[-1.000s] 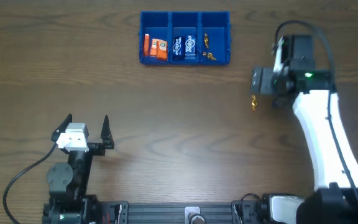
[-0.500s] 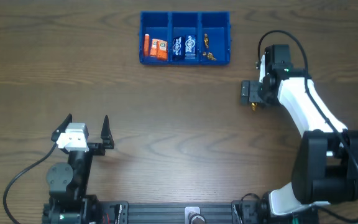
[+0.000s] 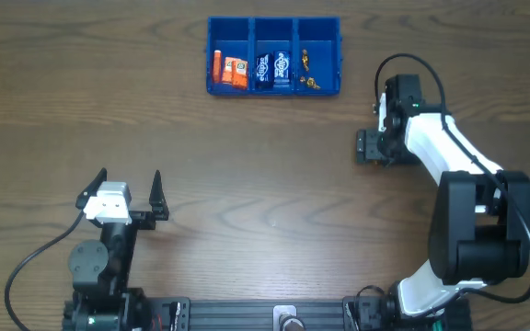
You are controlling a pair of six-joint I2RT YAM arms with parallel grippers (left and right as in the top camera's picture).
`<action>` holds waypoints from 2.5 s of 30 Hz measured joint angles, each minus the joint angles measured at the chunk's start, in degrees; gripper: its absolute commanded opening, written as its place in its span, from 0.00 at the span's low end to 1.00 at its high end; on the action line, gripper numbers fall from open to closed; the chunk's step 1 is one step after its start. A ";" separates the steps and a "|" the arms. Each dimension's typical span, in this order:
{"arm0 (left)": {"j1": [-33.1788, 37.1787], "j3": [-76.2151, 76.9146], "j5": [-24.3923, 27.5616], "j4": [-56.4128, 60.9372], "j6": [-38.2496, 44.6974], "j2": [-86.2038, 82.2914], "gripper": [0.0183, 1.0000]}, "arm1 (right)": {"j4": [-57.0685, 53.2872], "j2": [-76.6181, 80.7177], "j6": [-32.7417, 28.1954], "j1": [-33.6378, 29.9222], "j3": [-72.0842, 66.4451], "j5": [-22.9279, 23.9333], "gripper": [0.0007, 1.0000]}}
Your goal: Sort Candies Into Trays
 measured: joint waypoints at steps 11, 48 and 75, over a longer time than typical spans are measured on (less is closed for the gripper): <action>0.00 0.00 0.00 0.02 0.00 0.00 1.00 | 2.14 0.35 0.00 0.00 -0.09 0.00 0.75; 0.00 0.00 0.00 0.00 0.00 0.00 1.00 | 4.11 2.05 -0.09 0.00 -0.02 -0.66 0.04; 0.00 0.00 0.00 -0.02 -0.02 0.00 1.00 | -3.87 1.29 6.78 19.02 43.39 6.67 0.04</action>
